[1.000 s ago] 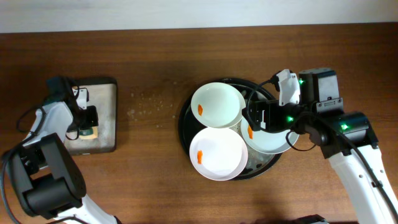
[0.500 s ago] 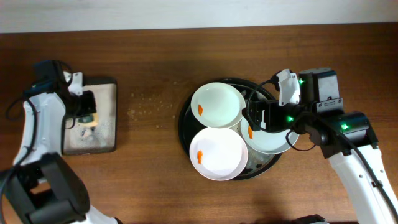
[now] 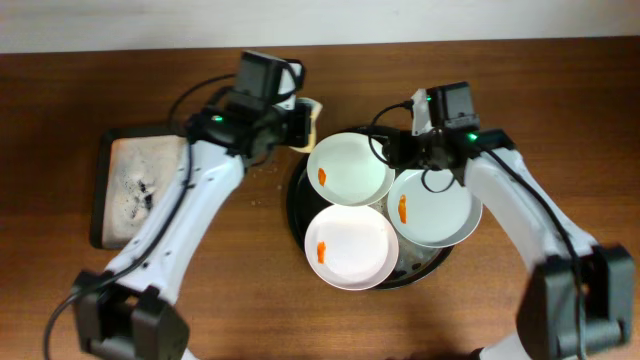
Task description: Clean dirty plates on tray and stack at the side
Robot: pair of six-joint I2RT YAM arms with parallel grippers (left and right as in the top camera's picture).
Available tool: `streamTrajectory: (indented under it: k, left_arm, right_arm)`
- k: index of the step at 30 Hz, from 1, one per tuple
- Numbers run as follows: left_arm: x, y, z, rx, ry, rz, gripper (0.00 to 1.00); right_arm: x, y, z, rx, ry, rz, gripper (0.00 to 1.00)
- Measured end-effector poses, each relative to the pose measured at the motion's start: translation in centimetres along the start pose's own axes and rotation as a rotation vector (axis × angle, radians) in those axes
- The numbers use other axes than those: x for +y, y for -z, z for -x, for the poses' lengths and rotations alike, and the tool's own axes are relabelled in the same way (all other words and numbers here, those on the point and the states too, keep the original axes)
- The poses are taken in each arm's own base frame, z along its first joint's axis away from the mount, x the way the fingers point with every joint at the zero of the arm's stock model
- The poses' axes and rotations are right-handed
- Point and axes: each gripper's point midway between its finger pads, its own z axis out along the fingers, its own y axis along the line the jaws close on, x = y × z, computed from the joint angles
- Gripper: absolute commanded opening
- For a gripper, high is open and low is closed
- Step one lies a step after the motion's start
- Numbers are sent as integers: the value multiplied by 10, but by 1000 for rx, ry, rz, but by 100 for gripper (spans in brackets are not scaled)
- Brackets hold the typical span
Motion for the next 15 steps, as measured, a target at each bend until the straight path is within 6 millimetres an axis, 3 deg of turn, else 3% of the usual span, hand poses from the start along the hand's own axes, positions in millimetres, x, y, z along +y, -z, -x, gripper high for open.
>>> streamTrajectory:
  k: [3, 6, 8, 10, 15]
  left_arm:
    - [-23, -37, -13, 39, 22, -41, 0]
    - [-33, -62, -30, 96, 27, -56, 0]
    - [-36, -76, -41, 131, 26, -56, 0]
    - [-36, -81, -46, 145, 29, -53, 0]
    - [-35, -85, -48, 153, 30, -51, 0]
  right_arm:
    - [-15, -38, -12, 61, 2, -26, 52]
    - [-25, -61, -16, 74, 4, -49, 46]
    - [-30, -72, -20, 88, 2, -60, 35]
    - [-31, -77, -20, 85, 10, -55, 30]
    - [-30, -78, -14, 61, 23, -49, 7]
